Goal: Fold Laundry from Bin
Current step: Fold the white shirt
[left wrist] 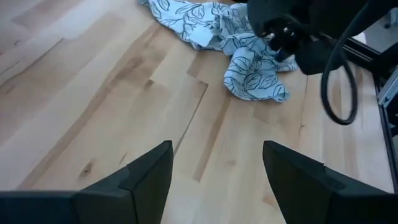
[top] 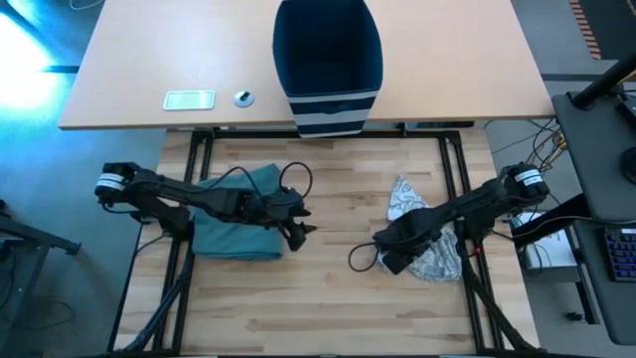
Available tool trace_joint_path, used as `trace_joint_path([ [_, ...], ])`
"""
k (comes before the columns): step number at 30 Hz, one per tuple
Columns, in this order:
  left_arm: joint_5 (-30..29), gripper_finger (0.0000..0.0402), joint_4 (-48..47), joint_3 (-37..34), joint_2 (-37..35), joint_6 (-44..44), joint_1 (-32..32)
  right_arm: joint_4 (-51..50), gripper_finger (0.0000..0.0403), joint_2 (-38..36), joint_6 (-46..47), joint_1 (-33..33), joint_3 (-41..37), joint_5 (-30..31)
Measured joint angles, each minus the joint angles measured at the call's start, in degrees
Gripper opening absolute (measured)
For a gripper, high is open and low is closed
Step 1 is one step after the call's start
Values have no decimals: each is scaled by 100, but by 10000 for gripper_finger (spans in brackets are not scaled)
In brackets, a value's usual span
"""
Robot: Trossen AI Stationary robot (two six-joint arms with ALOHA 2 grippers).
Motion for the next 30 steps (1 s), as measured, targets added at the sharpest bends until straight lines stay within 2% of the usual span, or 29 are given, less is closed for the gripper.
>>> trace_joint_path([
  [4,0,233,37,0,0,65,-7,63,25,-27,107,-9,154,188],
  [8,64,233,73,0,0,553,-13,142,12,-339,137,-13,1217,821],
  [13,299,233,105,0,0,1105,-22,18,10,-872,-153,31,2783,2721],
  [16,299,233,104,0,0,1096,-22,-679,10,-1261,-167,120,3328,4110],
  [18,299,233,98,0,0,980,-21,-1461,9,-1505,189,170,3426,4633],
  [20,299,233,98,0,0,845,-37,-2103,9,-1692,606,179,3361,4651],
  [23,299,233,101,-6,0,715,-76,-2400,11,-1815,1002,273,3040,4078],
  [27,288,233,105,-69,0,598,-110,-1538,17,-1772,1026,464,2579,3354],
  [30,241,233,209,-120,34,555,-112,-522,17,-1736,891,509,2502,3347],
])
